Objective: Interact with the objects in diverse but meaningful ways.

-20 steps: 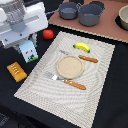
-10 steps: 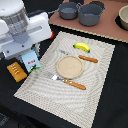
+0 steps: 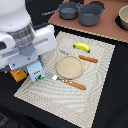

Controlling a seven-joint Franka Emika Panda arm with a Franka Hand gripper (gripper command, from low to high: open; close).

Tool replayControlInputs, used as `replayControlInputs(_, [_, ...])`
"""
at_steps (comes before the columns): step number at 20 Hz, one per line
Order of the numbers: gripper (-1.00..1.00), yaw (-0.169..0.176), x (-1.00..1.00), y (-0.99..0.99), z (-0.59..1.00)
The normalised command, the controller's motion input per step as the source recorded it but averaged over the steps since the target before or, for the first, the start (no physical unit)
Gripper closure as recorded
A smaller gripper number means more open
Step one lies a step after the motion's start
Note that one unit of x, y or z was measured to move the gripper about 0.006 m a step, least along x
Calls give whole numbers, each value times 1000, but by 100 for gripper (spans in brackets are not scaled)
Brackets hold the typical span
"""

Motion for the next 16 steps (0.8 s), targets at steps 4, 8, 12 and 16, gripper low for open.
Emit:
replayControlInputs(4, [100, 0, 788, -536, 4])
replayControlInputs(8, [100, 0, 785, -512, 0])
replayControlInputs(12, [100, 0, 685, -361, 0])
replayControlInputs(16, [-100, 0, 271, -20, 387])
